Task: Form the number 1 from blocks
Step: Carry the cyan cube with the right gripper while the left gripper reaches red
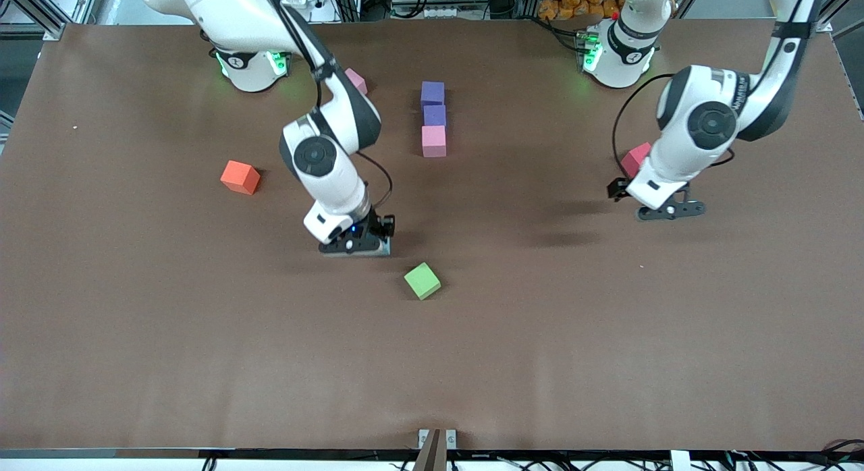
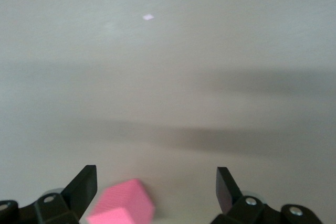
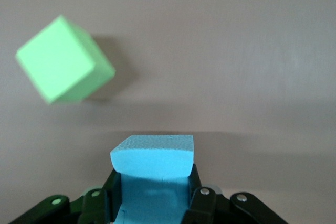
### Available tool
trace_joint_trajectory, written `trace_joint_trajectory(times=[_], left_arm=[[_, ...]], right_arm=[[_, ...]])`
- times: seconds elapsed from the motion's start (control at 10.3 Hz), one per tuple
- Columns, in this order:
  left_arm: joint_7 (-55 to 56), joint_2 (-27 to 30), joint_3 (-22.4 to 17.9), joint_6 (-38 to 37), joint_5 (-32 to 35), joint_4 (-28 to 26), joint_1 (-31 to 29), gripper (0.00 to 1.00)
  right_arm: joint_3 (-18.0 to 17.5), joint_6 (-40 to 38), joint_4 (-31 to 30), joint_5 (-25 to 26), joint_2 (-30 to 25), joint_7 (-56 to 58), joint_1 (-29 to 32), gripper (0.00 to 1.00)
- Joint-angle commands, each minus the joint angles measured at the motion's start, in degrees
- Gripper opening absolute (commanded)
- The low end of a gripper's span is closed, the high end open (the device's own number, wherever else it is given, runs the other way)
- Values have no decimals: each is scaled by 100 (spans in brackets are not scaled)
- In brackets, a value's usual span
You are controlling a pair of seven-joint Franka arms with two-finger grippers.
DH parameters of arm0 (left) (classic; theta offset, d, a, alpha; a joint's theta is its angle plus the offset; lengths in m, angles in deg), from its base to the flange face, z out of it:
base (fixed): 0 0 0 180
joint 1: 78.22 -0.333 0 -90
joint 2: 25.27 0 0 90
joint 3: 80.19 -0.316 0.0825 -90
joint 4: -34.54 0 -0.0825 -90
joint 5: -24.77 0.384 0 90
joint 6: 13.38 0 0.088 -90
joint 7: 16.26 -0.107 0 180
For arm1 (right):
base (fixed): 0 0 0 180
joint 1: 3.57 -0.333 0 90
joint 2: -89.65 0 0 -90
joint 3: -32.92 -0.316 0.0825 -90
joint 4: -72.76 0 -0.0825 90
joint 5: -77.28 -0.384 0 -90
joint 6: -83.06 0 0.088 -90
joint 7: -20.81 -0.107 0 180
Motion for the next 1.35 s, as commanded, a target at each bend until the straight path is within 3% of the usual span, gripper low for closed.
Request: trace_joint_trajectory(times=[0.0,0.19,0.58,1.26], left_arm=[[-704,410,-592,189,-119,-607,-3,100],[-794,383,-832,415,-207,-975,-3,100],[-785,366,-859,575,-1347,-1319,-3,100],[-653,208,-1113,725,-1429,-1742,-3,100]], right_arm=[[77,161,-447,-44,-264,-875,-745,45],[77,328,-447,-44,-124,-1282,-1194,45],[68,556,-456,-44,131,-1599,-1661,45],[68,610,-535,-26,202,-1978,-2225,48]])
